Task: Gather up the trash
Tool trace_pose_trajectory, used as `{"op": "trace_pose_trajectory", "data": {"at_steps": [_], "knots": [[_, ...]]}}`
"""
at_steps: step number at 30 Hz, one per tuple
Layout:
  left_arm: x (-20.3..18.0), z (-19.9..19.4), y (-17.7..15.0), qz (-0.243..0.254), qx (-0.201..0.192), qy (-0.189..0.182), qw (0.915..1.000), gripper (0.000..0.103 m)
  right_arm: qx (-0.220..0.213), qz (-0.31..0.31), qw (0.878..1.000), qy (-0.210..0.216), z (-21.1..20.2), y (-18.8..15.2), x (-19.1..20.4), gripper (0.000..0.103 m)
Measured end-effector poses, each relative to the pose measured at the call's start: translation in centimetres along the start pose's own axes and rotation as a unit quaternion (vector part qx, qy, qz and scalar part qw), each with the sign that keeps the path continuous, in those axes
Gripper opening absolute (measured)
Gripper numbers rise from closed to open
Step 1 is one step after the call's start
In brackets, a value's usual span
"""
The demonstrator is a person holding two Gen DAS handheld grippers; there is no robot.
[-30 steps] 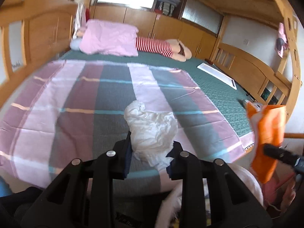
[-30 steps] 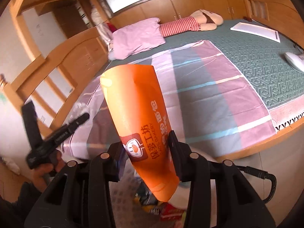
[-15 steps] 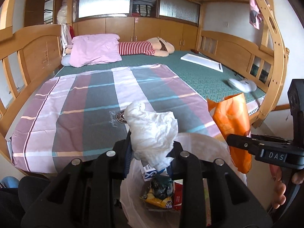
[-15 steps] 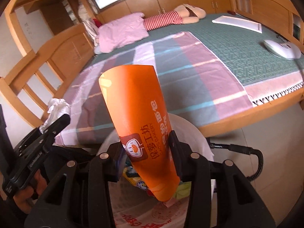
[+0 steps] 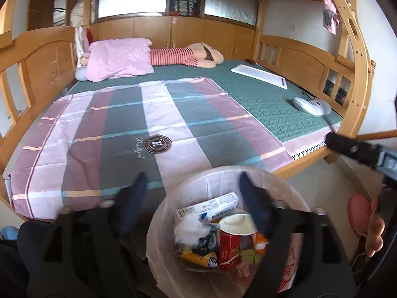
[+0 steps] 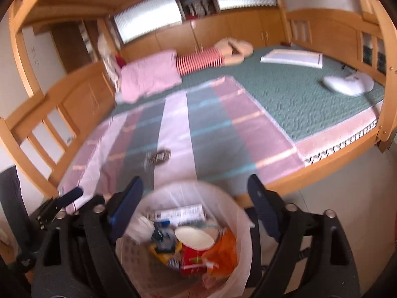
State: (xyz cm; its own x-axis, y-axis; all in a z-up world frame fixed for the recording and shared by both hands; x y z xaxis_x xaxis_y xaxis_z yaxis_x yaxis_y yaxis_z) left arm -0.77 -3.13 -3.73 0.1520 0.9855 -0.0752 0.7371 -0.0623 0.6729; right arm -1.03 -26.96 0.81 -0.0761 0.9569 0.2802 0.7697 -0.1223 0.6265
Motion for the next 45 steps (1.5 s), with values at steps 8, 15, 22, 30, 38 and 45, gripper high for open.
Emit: {"op": "trace_pose_trajectory", "data": {"at_steps": [8,15,22,30,38,45], "knots": [[0.9,-2.6,1.2,-0.015,-0.039,0.049,0.9979,0.099,-0.083,-0.054,0.994,-0.05,-2.1,0.4,1.8,0.099],[1.2,-5.0,2.0,-0.013,-0.072,0.078,0.9942,0.099,-0.081,-0.105,0.988,-0.078,-1.3,-0.3,3.5,0.099],[1.3,-5.3,2.0,-0.018,-0.071,0.084,0.9938,0.099,-0.081,-0.099,0.989,-0.069,-1.3,-0.4,3.7,0.099],[1.2,-5.2,1.9,-0.015,-0.068,0.085,0.9939,0.099,-0.077,-0.102,0.989,-0.07,-1.1,-0.5,3.9,0.099],[1.4,-5.2,1.9,-0.017,-0.067,0.083,0.9941,0.099,-0.076,-0.105,0.989,-0.071,-0.9,-0.6,4.2,0.099],[1.3,-5.2,1.8,-0.016,-0.068,0.084,0.994,0.099,-0.074,-0.103,0.989,-0.074,-0.8,-0.7,4.2,0.099]]}}
Point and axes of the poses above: each gripper's, at about its wrist camera, not at the fingertips, and z roughly the way its jaws point, x to its left, y to its top, the point moved 5 cm from there along z, roughly the way its jaws point, and after that the axes turned 10 degrees about x, right-handed, at the moved point
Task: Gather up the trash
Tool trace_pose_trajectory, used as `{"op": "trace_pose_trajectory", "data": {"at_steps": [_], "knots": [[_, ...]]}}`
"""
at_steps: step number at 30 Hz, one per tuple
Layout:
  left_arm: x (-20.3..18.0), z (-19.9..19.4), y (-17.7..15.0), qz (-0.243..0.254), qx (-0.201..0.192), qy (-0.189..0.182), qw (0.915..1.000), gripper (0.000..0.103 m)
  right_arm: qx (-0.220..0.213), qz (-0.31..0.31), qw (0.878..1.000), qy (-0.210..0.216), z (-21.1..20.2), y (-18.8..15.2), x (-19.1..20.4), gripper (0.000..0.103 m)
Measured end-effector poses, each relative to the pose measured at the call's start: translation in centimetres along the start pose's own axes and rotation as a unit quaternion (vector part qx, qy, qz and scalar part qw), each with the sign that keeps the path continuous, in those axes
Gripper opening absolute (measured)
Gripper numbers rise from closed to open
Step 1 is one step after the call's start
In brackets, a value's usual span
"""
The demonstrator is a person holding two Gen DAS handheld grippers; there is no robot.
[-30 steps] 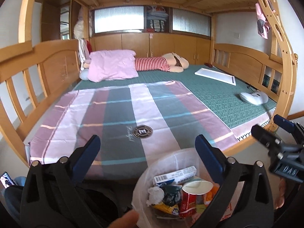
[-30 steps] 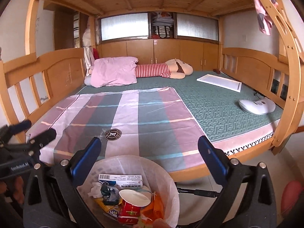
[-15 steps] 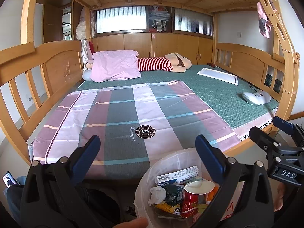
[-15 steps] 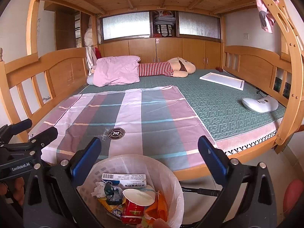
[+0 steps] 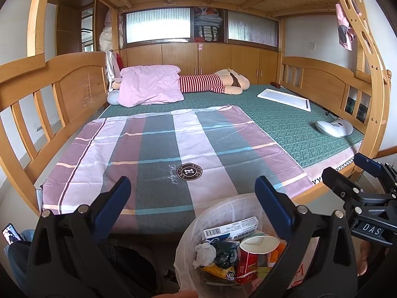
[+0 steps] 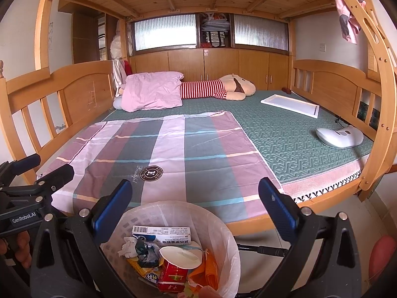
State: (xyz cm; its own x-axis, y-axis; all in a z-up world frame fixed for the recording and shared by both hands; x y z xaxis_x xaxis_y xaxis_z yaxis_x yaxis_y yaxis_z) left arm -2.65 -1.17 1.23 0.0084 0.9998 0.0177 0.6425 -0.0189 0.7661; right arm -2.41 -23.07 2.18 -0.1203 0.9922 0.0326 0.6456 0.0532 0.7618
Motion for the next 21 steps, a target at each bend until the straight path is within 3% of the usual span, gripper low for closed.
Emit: {"op": "trace_pose_trajectory", "data": {"at_steps": [21], "knots": [[-0.31,0.07,-0.09,0.0,0.001,-0.002,1.0,0.099,0.006,-0.002,1.0,-0.008,0.38,-0.16,0.45,0.099]]}}
Point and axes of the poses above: each gripper's, at about its wrist camera, not at the fingertips, and z roughly the way its jaws point, x to its left, y to its top, the point moved 5 cm from there along z, roughly the way its jaws point, and after that the axes turned 10 degrees about x, right-handed, at the moved point
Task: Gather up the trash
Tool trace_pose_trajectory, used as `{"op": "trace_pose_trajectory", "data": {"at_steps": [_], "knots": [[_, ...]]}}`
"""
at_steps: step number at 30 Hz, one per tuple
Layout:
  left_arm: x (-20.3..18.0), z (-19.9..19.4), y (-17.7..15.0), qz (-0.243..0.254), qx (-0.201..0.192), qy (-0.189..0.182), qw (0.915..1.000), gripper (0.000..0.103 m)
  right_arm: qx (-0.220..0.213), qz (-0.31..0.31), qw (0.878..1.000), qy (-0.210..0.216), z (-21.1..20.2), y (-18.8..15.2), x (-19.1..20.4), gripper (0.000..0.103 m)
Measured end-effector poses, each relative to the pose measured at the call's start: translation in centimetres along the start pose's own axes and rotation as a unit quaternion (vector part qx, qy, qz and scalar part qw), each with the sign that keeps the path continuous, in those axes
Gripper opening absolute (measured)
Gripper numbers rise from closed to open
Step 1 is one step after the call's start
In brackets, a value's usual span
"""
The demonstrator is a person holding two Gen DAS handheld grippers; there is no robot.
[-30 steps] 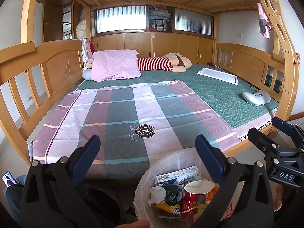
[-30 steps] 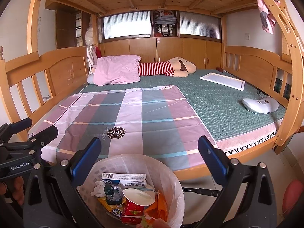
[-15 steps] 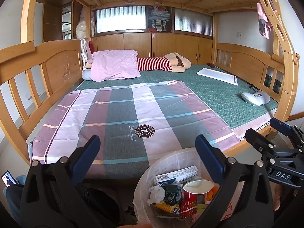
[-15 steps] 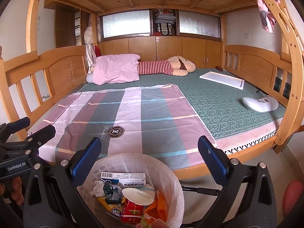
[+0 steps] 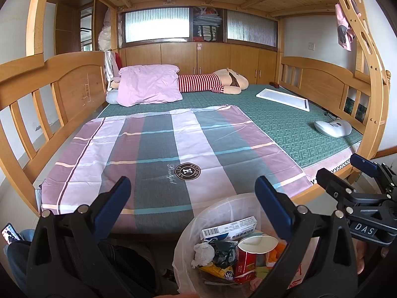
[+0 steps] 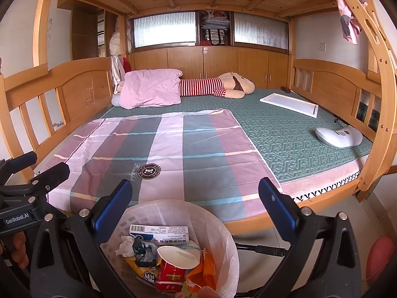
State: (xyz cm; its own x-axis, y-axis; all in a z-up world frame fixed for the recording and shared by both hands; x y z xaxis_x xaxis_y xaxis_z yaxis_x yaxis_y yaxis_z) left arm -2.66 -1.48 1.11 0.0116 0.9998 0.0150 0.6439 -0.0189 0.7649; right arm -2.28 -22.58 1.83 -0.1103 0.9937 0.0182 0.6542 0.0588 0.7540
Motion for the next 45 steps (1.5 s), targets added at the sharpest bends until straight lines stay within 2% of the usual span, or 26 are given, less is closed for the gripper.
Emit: {"op": "trace_pose_trajectory", "data": {"at_steps": [45], "knots": [[0.6,0.9,-0.3,-0.016,0.018,0.005,0.9997,0.099,0.017,0.004,1.0,-0.004,0.8,-0.1,0.6,0.099]]}}
Point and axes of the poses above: each gripper's, at about its wrist camera, not at the fingertips, and z roughly the way its jaws point, x to its left, y to its top, the point moved 5 cm from there along z, roughly the way its jaws point, and after that the axes turned 10 degrees about x, right-handed, at the moved point
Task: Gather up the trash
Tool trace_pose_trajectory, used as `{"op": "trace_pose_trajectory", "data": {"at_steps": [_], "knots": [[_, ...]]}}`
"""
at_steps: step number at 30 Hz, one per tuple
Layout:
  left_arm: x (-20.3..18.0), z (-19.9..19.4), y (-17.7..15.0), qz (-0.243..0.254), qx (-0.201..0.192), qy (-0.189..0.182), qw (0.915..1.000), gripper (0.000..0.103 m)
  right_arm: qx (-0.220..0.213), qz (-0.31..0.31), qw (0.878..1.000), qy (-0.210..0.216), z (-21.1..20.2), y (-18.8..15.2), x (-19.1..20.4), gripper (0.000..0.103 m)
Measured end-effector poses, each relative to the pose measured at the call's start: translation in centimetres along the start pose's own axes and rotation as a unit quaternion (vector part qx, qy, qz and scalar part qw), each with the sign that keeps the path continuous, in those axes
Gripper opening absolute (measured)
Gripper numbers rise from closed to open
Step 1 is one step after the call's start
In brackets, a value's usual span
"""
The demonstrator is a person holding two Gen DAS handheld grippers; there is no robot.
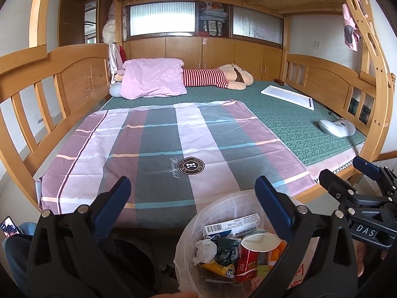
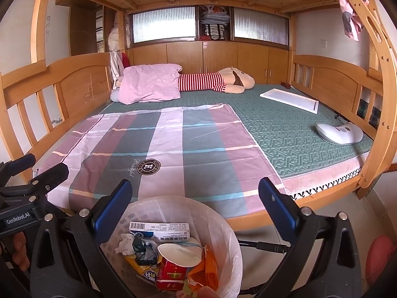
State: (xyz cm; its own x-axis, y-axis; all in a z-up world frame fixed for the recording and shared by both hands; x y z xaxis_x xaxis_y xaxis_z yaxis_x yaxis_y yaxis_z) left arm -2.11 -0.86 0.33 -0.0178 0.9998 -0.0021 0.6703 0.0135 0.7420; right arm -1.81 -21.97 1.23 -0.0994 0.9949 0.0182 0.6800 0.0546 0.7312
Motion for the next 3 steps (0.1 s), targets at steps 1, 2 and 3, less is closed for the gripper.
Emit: {"op": "trace_pose_trajectory", "data": {"at_steps": [1,2,3], "knots": [[0.06,0.04,-0.02,-0.001,0.001,0.001,1.0,0.099,0.001,0.0,1.0,0.0,0.04,0.02,0.01,0.099],[0.09,0.05,-0.03,-0.001,0.001,0.002,1.0,0.099,0.001,0.0,1.0,0.0,0.04,0.0,0.02,0.099],[0.08,0.06,-0.02,-0.002,0.001,0.003,1.0,0.099,0.001,0.0,1.0,0.001,0.03,-0.02,0.04,0.099]]}}
Point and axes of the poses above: each gripper's, at about its wrist camera, not at the fingertips, and z roughly the way its jaws point, x to its left, y to its top, the point moved 5 cm from there along z, roughly the way its jaws point, and after that the axes turned 10 degrees about x, right-handed, at the moved point
